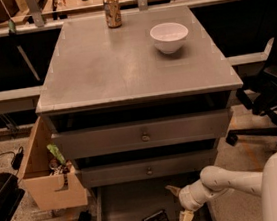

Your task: Pick rxbar chocolate from bottom drawer and place on counter

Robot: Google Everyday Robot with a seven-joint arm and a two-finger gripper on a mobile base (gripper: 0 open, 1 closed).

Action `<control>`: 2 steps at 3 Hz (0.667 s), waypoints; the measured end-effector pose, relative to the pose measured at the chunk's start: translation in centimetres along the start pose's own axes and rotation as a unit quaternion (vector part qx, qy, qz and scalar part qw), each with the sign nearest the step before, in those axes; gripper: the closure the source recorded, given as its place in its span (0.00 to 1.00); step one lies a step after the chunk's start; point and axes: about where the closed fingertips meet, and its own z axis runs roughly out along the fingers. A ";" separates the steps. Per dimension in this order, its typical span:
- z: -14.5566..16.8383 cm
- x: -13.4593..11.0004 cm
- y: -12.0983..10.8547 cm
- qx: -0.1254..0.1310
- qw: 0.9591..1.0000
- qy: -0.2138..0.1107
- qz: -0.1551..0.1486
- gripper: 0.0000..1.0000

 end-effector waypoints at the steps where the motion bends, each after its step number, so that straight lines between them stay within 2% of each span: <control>1: 3.4 -0.2 -1.0 -0.025 0.998 -0.035 -0.045 0.00; 2: 6.1 -0.2 -1.7 -0.051 0.994 -0.060 -0.075 0.00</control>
Offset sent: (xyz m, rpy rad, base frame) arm 0.0240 0.0607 -0.0663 0.1738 -0.0210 0.2689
